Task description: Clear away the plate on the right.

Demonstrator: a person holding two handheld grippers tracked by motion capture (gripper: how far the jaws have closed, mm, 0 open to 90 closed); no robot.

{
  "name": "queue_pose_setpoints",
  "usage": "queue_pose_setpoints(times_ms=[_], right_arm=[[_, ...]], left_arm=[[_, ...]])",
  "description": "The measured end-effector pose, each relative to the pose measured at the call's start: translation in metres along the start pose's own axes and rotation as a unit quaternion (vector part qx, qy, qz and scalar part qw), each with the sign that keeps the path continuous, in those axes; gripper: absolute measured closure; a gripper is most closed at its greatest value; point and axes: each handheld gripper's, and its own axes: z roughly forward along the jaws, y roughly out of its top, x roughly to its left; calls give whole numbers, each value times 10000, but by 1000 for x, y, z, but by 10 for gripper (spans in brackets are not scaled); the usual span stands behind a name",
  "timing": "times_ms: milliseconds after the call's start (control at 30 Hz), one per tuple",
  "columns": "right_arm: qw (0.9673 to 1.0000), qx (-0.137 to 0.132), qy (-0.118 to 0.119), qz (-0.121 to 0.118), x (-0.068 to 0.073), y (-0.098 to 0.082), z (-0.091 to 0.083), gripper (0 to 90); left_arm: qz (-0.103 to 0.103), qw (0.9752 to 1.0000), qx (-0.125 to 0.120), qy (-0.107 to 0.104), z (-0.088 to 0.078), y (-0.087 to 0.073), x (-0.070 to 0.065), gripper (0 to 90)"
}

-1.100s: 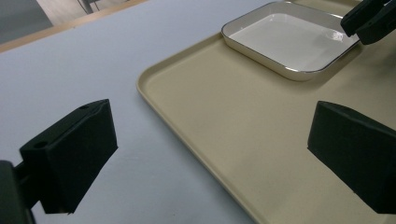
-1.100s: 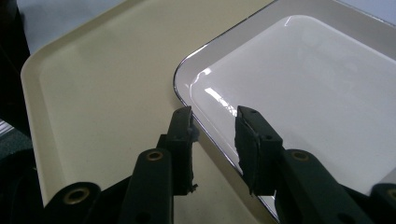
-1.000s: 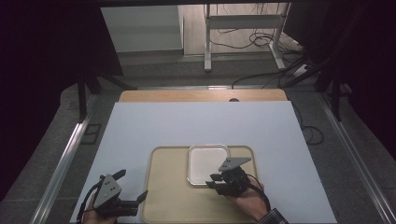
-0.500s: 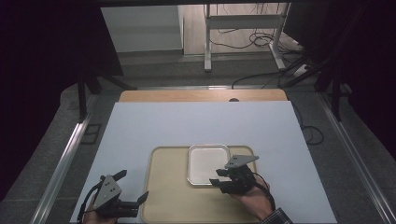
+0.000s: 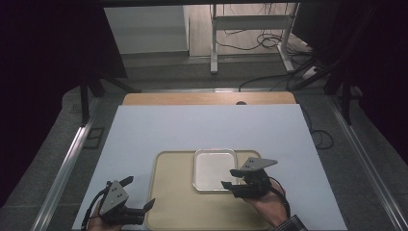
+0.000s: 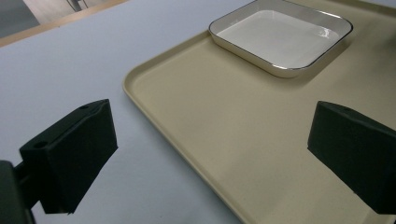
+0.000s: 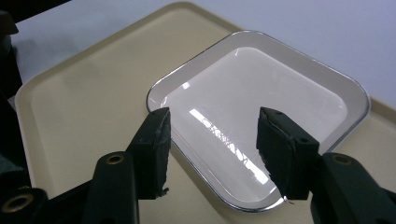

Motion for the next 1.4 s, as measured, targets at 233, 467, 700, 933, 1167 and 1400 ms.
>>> queue_pose_setpoints(times_ms=[233, 467, 700, 933, 1167, 1400], right_arm=[[9998, -154, -114, 11, -4, 1, -13, 402], [9992, -233, -293, -101, -4, 2, -22, 345], [9991, -327, -270, -58, -6, 1, -28, 292], [9989, -390, -279, -9, -6, -3, -32, 232], [9984, -481, -278, 53, -8, -8, -38, 176], [9984, -481, -288, 92, -10, -14, -43, 130]], left_arm=[[-53, 10000, 5, -3, 0, 0, 1, 12], [-74, 10000, 12, 5, 0, 0, 1, 12], [-83, 10000, 21, 8, 0, 0, 2, 12], [-91, 10000, 22, 8, 0, 0, 2, 12], [-107, 9999, 13, 12, 0, 0, 2, 12], [-93, 10000, 24, 13, 0, 0, 2, 12]])
